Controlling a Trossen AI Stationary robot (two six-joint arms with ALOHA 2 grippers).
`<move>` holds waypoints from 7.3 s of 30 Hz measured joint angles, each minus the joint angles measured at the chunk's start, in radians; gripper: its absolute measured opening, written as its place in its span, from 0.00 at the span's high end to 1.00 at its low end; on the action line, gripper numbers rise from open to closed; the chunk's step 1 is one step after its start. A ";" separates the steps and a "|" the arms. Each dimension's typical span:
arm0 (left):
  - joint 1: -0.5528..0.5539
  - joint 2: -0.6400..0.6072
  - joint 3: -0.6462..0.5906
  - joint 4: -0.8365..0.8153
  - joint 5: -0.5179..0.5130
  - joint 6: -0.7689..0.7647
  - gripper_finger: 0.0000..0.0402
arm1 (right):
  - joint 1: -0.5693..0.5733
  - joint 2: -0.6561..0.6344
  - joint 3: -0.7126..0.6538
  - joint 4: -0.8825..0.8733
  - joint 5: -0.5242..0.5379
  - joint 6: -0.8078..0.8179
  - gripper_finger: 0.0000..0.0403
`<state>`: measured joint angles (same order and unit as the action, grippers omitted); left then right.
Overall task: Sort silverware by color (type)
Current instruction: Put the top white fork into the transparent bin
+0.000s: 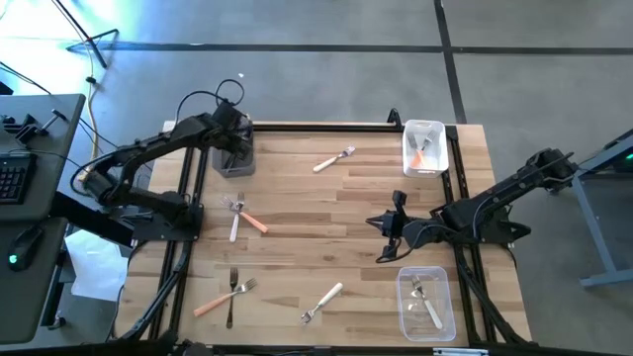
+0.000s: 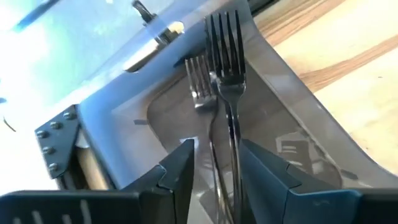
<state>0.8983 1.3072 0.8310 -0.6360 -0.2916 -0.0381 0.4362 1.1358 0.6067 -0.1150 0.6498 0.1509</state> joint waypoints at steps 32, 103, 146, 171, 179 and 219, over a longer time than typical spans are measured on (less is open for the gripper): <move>-0.974 -0.033 0.000 0.538 -0.389 -0.145 1.00 | -0.239 0.003 0.000 0.002 -0.206 -0.054 1.00; -0.439 0.630 0.238 0.639 0.301 0.173 0.63 | -0.280 0.425 0.403 -0.249 -0.182 0.249 1.00; -0.385 0.100 -0.406 1.159 0.437 -0.061 1.00 | -0.993 1.040 1.103 -0.744 -0.655 1.022 0.62; -0.384 0.100 -0.411 1.155 0.439 -0.047 1.00 | -0.956 1.281 1.464 -1.220 -0.737 0.569 0.64; -0.384 0.100 -0.411 1.154 0.439 -0.047 1.00 | -0.918 1.278 1.612 -1.367 -0.647 0.622 0.64; -0.380 0.101 -0.446 1.143 0.494 -0.021 1.00 | -0.863 1.279 1.481 -1.224 -0.555 0.091 0.64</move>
<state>0.5179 1.4078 0.3851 0.5067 0.2024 -0.0587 -0.4267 2.4145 2.0875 -1.3385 0.0944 0.2423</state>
